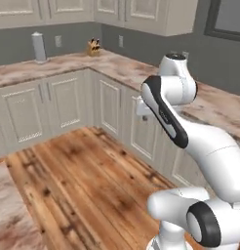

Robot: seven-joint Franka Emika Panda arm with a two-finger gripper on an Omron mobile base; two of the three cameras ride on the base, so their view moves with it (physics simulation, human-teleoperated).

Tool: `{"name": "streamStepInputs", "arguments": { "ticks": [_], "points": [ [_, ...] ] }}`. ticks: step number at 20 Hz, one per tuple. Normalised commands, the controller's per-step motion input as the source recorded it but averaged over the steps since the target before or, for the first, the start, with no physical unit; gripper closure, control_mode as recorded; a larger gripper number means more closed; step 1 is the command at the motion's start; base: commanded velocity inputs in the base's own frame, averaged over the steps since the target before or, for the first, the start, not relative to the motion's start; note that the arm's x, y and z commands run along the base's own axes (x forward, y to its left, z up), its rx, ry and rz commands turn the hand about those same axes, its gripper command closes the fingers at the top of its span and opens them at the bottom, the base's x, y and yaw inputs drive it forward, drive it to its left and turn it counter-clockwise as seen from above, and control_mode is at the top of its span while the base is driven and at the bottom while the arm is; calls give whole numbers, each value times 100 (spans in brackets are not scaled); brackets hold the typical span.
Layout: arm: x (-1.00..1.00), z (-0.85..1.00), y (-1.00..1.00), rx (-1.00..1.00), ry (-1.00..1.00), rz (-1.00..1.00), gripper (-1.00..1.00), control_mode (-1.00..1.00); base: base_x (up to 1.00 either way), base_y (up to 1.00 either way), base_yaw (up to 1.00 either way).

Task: Pick the marshmallow from the counter and place it in the microwave.

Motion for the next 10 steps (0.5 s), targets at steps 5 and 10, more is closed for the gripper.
{"name": "streamStepInputs", "arguments": {
  "ticks": [5, 10],
  "points": [
    [0, 0, 0, 0, 0, 0, -100, 100, 0, 0, -94],
    [0, 0, 0, 0, 0, 0, -100, 100, 3, 0, -90]
  ]
}}
